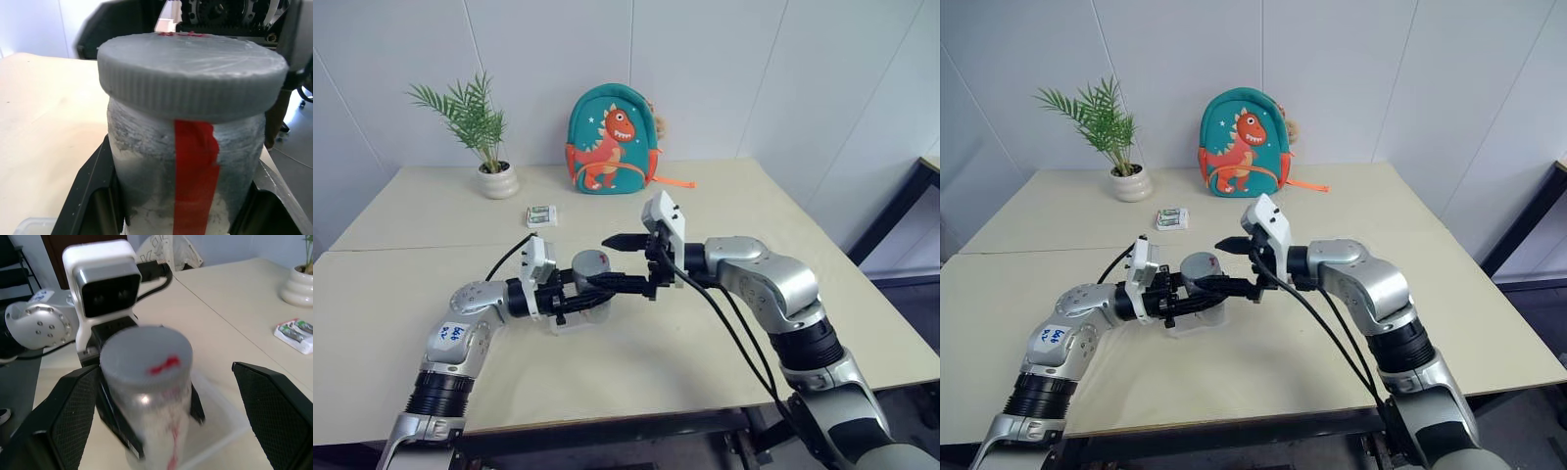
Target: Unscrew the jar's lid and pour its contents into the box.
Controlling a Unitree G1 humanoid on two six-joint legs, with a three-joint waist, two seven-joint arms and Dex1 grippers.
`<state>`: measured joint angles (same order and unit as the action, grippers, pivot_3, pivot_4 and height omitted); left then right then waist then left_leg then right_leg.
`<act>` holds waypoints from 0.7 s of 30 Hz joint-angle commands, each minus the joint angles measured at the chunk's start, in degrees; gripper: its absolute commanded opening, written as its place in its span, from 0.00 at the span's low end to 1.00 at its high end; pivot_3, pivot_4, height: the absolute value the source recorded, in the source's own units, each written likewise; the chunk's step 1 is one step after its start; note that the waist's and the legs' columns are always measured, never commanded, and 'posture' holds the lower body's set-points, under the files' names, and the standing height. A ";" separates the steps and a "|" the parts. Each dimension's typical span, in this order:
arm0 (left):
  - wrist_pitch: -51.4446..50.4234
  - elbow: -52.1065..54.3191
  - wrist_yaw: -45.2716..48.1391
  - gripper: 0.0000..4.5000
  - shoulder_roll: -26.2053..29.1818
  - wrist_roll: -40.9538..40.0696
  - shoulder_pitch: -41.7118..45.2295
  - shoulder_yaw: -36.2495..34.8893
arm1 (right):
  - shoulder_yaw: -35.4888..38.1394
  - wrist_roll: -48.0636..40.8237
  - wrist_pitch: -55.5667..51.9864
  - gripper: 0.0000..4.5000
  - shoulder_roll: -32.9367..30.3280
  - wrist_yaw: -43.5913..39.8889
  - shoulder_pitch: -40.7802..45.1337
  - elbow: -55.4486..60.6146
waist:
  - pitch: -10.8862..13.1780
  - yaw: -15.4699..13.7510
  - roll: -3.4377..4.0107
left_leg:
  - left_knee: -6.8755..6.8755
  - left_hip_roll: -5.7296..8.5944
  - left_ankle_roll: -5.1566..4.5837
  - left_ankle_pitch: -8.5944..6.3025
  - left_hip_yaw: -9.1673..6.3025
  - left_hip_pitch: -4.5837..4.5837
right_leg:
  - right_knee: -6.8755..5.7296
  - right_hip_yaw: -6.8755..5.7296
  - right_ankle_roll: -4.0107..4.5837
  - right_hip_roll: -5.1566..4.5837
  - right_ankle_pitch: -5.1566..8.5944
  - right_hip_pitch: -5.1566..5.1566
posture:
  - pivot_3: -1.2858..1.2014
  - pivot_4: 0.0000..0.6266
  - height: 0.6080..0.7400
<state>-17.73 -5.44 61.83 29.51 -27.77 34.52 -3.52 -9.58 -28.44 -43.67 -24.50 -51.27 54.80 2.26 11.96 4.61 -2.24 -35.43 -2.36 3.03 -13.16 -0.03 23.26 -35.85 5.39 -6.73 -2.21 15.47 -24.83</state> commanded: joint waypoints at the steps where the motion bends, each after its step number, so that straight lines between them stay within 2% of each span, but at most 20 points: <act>1: 0.90 2.70 2.04 0.45 -0.04 -1.39 -0.37 0.24 | 5.56 1.20 1.24 0.99 -3.13 2.05 0.13 -2.23 | 0.00 -0.17 0.00 | -0.01 0.01 0.00 0.00 0.00 0.00 | 0.02 0.00 0.00 -0.01 0.00 0.02 | 0.52 0.24 1.00; 11: 0.88 2.38 2.59 0.45 0.06 -1.16 -0.25 -0.10 | 10.46 -4.19 0.93 0.99 -5.28 -3.34 -1.88 0.87 | 0.00 0.15 0.00 | 0.03 0.00 -0.02 -0.01 0.02 -0.01 | 0.02 0.02 0.00 0.01 0.00 -0.01 | 0.52 0.24 1.00; 15: 0.83 2.49 2.58 0.45 0.15 -1.09 -0.34 -0.07 | 9.99 -8.46 -1.84 0.99 -2.80 -2.48 -1.55 5.54 | 0.00 0.17 0.00 | 0.02 0.00 -0.02 -0.01 0.01 -0.01 | 0.02 0.02 -0.01 0.01 0.00 0.00 | 0.52 0.24 1.00; 21: 0.82 2.36 2.53 0.45 -0.10 -1.05 0.02 0.16 | 4.95 -7.66 -3.68 0.99 2.92 2.33 -1.21 10.01 | 0.00 0.11 0.00 | 0.02 0.00 -0.01 -0.01 0.00 -0.02 | -0.02 0.02 0.00 0.01 0.00 -0.01 | 0.52 0.24 1.00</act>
<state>-17.57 -4.85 63.98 29.33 -27.89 34.03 -2.87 -4.56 -35.63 -47.34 -21.77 -50.08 52.53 9.89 11.96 4.71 -2.24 -35.42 -2.36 3.02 -13.17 -0.04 23.25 -35.87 5.41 -6.74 -2.20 15.48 -24.83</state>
